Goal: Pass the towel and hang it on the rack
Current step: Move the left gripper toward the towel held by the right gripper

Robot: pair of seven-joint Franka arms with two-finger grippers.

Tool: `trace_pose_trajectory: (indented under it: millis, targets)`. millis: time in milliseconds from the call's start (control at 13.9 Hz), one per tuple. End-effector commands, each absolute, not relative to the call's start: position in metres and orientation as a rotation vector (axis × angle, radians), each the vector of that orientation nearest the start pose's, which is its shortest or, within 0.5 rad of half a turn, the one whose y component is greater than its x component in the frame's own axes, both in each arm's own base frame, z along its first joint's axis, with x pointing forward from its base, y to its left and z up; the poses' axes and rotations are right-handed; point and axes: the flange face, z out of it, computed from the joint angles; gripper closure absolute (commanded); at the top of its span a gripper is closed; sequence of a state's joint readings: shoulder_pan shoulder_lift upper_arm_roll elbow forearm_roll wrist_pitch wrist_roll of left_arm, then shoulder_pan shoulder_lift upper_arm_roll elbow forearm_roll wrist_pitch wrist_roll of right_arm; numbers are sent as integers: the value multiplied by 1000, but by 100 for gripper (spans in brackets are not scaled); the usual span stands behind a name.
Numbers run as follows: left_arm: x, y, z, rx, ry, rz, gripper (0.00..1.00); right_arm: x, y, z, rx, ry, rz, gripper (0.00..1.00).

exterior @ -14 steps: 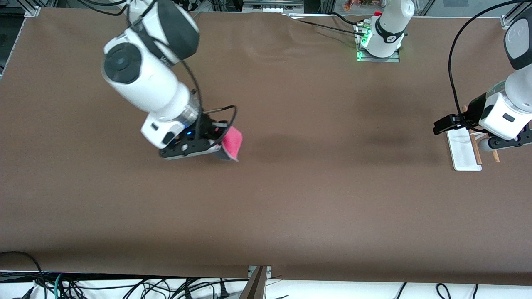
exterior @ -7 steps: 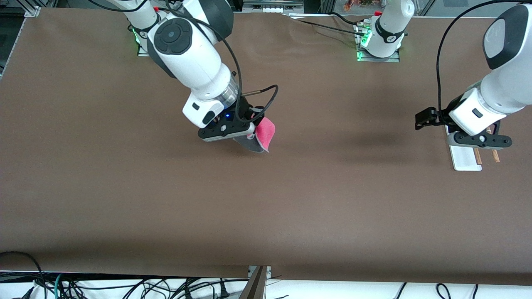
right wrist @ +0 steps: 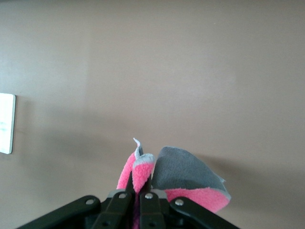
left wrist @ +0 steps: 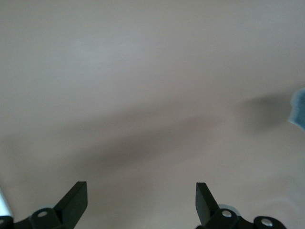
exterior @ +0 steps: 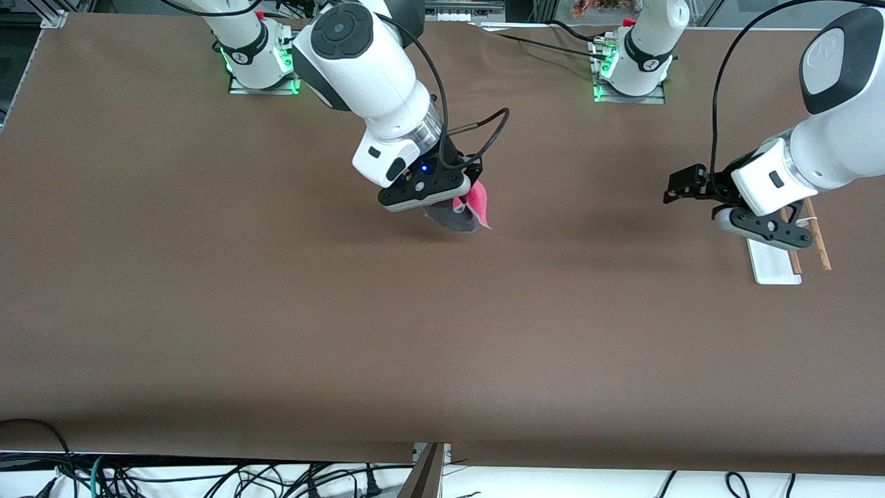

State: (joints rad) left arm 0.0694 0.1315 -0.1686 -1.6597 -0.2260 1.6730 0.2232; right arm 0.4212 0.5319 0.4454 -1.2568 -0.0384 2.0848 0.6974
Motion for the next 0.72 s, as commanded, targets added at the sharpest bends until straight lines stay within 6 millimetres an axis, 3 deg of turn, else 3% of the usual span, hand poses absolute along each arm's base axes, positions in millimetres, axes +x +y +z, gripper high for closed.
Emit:
trace_pose_trajectory:
  millis: [0, 216, 433, 649]
  targets:
    - [588, -77, 503, -3404, 743, 91, 0, 530, 508, 516, -2755, -114, -183, 100]
    - [583, -91, 473, -3331, 1075, -79, 0, 529, 510, 516, -2753, -116, -180, 100]
    - [577, -117, 454, -3254, 1265, -247, 0, 530, 510, 518, -2742, -116, -194, 100]
    - [574, -137, 419, -3182, 1482, -407, 0, 530, 510, 519, -2740, -118, -197, 100]
